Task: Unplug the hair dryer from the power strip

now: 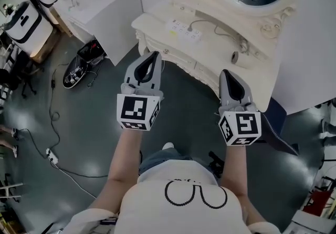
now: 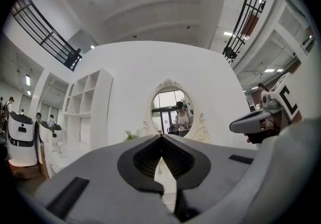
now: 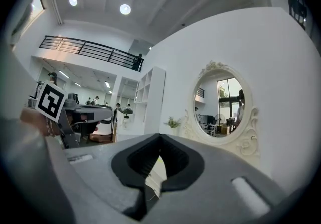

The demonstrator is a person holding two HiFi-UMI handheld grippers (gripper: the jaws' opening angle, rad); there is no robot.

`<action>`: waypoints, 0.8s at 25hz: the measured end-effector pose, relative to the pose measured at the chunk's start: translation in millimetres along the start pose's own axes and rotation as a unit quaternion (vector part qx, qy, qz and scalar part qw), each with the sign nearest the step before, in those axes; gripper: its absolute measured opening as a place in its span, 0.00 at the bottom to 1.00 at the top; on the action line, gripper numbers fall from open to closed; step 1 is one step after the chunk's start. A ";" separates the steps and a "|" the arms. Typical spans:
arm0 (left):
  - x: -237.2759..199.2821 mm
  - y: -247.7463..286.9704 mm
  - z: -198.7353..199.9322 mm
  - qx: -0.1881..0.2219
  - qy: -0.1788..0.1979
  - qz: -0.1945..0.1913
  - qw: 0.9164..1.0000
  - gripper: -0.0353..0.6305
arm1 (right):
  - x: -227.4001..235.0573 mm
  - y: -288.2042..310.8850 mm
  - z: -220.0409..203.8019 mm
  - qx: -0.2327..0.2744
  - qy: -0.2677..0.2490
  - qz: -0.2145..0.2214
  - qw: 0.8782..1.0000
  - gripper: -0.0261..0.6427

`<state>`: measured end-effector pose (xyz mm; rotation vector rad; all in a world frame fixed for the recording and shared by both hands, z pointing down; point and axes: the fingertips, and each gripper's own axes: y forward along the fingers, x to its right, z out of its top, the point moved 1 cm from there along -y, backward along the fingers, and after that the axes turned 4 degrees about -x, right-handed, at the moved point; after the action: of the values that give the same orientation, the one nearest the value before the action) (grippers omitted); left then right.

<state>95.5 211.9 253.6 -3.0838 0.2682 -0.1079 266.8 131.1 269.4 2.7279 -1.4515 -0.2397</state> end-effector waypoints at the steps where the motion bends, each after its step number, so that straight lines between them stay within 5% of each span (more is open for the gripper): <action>1: -6.6 5.6 -1.4 0.000 0.002 -0.003 1.000 0.05 | -1.0 8.7 -1.7 -0.002 0.002 -0.002 1.000 0.04; 20: -113.3 106.9 -61.3 -0.049 -0.021 0.003 0.999 0.05 | 9.4 178.1 -37.7 -0.038 0.054 0.016 0.998 0.04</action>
<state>-38.6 124.1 302.0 -3.1787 0.2882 -0.0303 131.6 22.1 325.0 2.6117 -1.4268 -0.1396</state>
